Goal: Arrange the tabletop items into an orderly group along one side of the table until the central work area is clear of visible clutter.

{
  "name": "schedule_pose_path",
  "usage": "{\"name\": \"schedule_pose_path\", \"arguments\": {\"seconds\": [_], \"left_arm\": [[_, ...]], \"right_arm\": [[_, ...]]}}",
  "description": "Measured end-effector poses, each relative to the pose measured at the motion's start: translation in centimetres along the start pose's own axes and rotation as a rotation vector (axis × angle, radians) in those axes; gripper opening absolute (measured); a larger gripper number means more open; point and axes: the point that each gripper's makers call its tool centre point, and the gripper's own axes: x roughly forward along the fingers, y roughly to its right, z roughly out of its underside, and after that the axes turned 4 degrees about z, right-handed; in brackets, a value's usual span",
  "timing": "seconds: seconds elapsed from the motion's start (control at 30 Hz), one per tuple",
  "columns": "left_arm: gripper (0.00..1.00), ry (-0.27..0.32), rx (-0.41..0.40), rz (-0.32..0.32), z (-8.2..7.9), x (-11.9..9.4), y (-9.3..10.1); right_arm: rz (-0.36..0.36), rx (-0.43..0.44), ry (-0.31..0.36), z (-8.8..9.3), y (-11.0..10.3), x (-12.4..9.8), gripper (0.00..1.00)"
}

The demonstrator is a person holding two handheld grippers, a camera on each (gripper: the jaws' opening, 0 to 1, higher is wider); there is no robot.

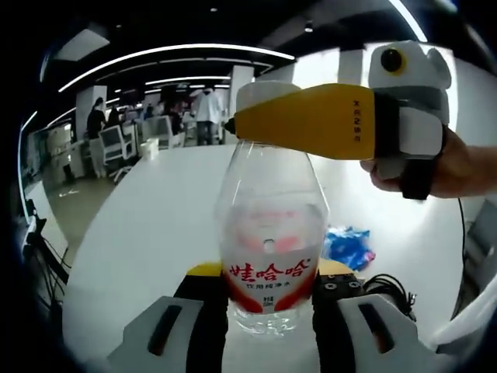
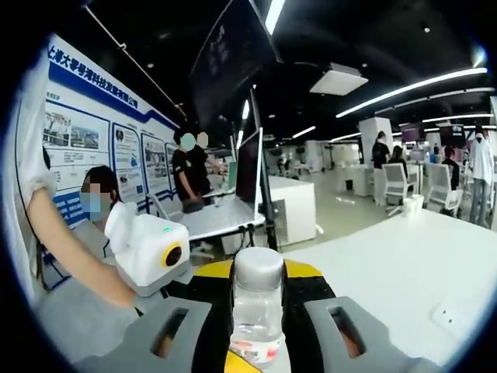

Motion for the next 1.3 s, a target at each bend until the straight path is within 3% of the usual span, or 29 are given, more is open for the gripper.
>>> {"name": "schedule_pose_path", "arguments": {"seconds": [0.7, 1.3], "left_arm": [[0.37, -0.028, -0.049, -0.041, 1.4, 4.1, -1.7], [0.37, -0.029, -0.042, -0.072, 1.9, 6.1, -3.2]], "right_arm": [[-0.040, -0.046, -0.006, 2.6, 3.0, 1.2, 0.19], [-0.052, -0.061, 0.004, 3.7, 4.7, 1.8, 0.19]]}}
